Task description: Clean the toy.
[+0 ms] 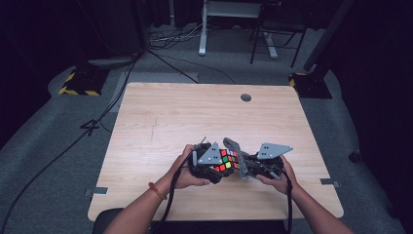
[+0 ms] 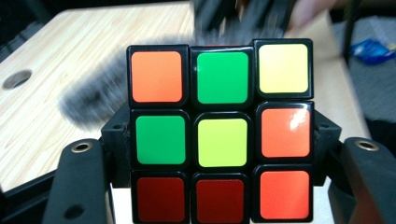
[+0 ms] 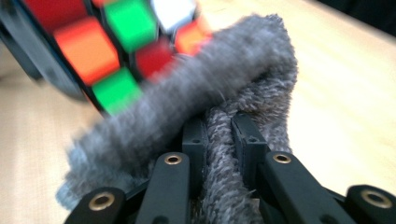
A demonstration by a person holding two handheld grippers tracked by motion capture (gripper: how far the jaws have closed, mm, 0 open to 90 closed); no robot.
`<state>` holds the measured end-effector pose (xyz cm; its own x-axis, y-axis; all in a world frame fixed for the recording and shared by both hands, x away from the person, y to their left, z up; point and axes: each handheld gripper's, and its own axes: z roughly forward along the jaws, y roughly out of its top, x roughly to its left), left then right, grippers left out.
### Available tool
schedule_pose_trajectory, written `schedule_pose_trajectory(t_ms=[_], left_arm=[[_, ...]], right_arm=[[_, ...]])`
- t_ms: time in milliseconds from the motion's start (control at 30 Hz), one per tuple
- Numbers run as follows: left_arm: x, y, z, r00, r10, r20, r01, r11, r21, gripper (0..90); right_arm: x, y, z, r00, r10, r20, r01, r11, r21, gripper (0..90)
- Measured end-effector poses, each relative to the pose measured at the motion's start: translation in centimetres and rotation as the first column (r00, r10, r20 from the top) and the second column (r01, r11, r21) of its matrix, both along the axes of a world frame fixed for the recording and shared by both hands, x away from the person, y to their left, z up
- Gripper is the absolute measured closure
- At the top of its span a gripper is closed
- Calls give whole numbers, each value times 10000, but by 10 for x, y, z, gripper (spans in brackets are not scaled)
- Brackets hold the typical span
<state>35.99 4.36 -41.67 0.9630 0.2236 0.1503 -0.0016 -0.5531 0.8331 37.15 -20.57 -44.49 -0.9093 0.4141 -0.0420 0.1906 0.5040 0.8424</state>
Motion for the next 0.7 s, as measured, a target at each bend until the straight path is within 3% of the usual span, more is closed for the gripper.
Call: schedule_pose_trajectory(t_ms=[67,167,367,500,633,700], left_arm=[[-1,-2,-1,9998,-16,220,8,9994,359,331],[2,0,-4,9999,-104,57,101,9987,500,329],[3,-2,-11,9996,284,89,-290,9962,824,328],[2,-10,-15,9995,307,79,-313,9940,1051,329],[1,-10,-12,9989,448,116,-455,9969,637,332],[1,-9,-8,9983,542,235,-552,9974,459,333]], right_arm=[[-3,4,-2,9985,534,-82,-532,9984,179,779],[-6,6,0,9980,630,30,-630,9980,91,779],[-7,-2,11,9990,418,180,-428,9973,598,777],[-6,-4,12,9996,5,285,-23,9979,642,776],[-7,0,10,9983,-197,547,190,9997,143,778],[-7,3,8,9992,-62,393,67,9999,-143,778]])
